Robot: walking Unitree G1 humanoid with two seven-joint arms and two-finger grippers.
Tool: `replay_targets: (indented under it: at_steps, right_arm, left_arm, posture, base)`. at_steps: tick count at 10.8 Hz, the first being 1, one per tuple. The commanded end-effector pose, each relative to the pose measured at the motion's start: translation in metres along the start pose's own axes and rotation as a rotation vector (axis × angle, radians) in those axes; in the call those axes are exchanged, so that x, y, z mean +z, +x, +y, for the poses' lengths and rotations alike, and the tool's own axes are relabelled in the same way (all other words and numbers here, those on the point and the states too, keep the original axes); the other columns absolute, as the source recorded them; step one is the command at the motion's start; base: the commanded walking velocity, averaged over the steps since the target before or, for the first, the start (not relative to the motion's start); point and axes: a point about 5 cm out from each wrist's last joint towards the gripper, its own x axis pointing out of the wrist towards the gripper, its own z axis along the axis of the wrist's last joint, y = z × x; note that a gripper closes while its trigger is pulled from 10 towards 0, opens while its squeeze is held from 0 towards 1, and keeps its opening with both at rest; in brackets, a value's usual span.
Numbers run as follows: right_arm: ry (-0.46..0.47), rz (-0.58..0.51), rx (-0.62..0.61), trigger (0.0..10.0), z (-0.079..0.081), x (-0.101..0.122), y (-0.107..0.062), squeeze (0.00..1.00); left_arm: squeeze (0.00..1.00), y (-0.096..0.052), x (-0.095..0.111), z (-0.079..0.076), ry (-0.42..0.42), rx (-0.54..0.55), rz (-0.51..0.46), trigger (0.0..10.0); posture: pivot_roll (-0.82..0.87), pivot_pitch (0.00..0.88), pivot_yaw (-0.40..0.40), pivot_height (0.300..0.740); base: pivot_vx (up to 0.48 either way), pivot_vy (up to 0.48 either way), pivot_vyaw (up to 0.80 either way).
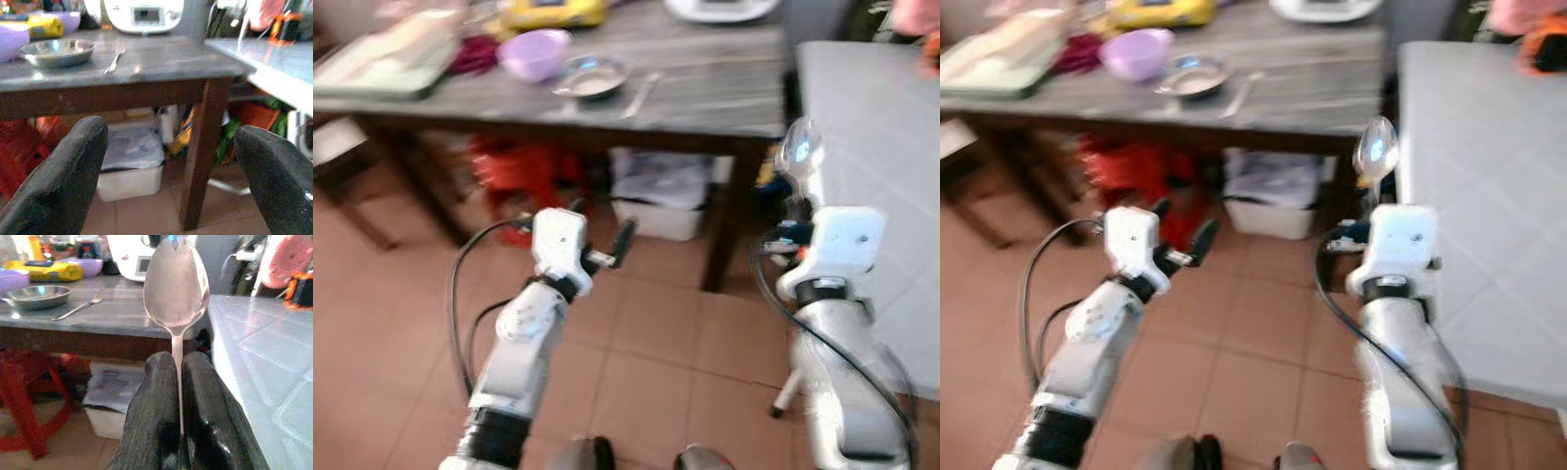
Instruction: Setting the table
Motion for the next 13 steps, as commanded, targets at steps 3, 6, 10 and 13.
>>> replay_targets:
  at_steps: [3,6,10,13]
  right_arm:
    - [-0.003,-0.017,0.005,10.0,-0.0011,0.0044,-0.0009,0.0]
    - [-0.003,-0.015,0.002,10.0,-0.001,0.0037,-0.0013,0.0]
    - [-0.002,-0.013,0.003,10.0,-0.0008,0.0031,-0.0015,0.0]
    - [-0.001,-0.013,0.001,10.0,-0.0012,0.0029,-0.0013,0.0]
  left_arm:
    - [0.0,-0.0003,0.0009,-0.0005,0.005,-0.006,-0.004,10.0]
    - [0.0,0.0007,0.0029,-0.0029,-0.018,-0.01,-0.021,10.0]
    - [0.0,-0.0005,-0.0032,-0.0089,-0.019,-0.017,0.024,10.0]
    - [0.0,0.0003,-0.0037,-0.0093,-0.012,-0.018,0.031,10.0]
  posture:
    - [-0.18,0.206,0.105,0.74]
    - [-0.18,0.204,0.106,0.74]
    - [-0.18,0.205,0.105,0.74]
    - [-0.18,0.205,0.105,0.74]
  base:
    - [0.277,0.0,0.0]
    - [0.22,0.0,0.0]
    - [0.0,0.24,0.0]
    - [0.0,0.48,0.0]
